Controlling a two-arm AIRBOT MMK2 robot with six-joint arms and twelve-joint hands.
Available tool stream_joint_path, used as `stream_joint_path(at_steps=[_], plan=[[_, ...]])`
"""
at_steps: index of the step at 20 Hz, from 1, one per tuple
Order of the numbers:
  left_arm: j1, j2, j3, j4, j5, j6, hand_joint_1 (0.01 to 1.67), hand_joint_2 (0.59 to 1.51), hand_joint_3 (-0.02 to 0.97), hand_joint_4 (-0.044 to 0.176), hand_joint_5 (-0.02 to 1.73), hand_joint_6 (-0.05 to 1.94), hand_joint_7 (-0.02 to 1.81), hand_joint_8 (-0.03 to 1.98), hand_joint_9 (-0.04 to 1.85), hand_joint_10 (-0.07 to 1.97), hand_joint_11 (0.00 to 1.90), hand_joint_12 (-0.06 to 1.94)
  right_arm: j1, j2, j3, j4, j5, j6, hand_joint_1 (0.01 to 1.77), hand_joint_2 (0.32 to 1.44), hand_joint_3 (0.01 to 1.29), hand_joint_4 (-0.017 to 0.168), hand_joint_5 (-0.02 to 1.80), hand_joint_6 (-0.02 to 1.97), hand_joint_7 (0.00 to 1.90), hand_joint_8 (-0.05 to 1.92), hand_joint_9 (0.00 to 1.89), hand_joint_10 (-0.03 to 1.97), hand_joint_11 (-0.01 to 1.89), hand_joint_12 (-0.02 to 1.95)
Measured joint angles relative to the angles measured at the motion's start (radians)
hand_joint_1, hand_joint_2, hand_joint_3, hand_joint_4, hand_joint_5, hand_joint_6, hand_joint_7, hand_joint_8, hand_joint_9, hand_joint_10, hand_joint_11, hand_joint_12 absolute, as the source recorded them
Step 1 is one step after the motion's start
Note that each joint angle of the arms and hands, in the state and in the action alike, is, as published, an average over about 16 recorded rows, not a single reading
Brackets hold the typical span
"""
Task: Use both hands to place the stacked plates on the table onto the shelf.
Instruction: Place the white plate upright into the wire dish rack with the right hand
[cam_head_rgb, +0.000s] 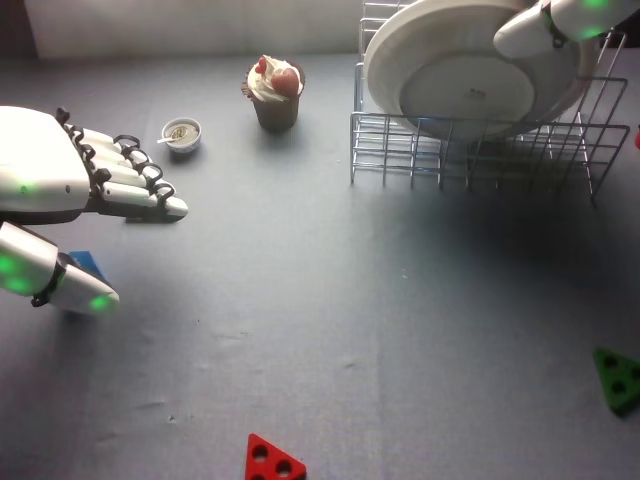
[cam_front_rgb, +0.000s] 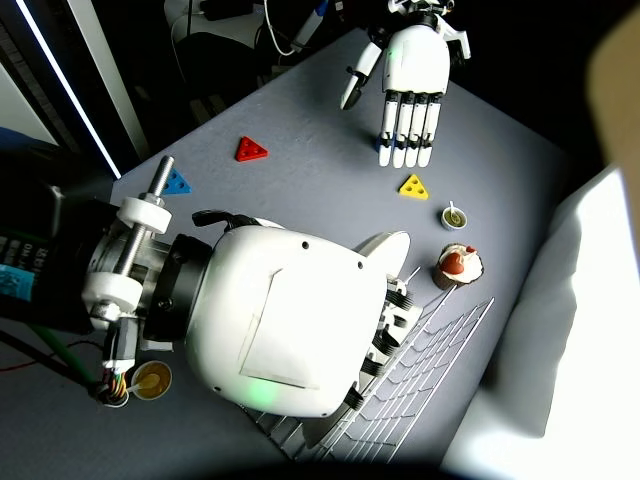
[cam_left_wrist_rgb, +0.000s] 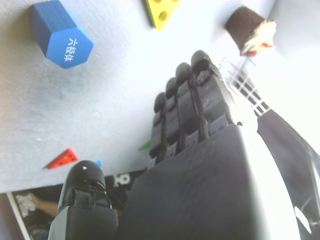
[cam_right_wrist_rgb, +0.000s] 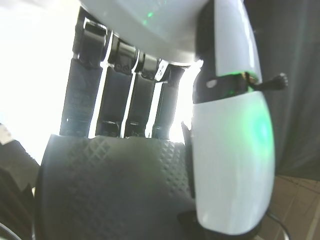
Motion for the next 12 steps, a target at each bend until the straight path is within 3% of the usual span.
stream_joint_path(at_steps=[5, 12], plan=[[-0.002, -0.001, 0.006, -0.005, -0.002, 0.003, 0.03, 1.168, 0.003, -0.002, 0.15, 0.02, 0.22, 0.0, 0.23, 0.01, 0.22, 0.02, -0.014, 0.0, 0.01, -0.009, 0.005, 0.012, 1.23, 0.97, 0.01, -0.005, 0.87, 0.47, 0.93, 0.02, 1.06, 0.02, 1.15, 0.08], [-0.004, -0.003, 0.012, -0.01, -0.006, 0.007, 0.03, 1.168, 0.003, -0.002, 0.14, 0.02, 0.22, 0.0, 0.22, 0.01, 0.21, 0.02, -0.023, 0.0, 0.013, -0.025, 0.009, 0.03, 1.11, 0.98, 0.01, -0.004, 0.7, 0.11, 0.75, 0.0, 0.89, 0.02, 0.98, 0.03]])
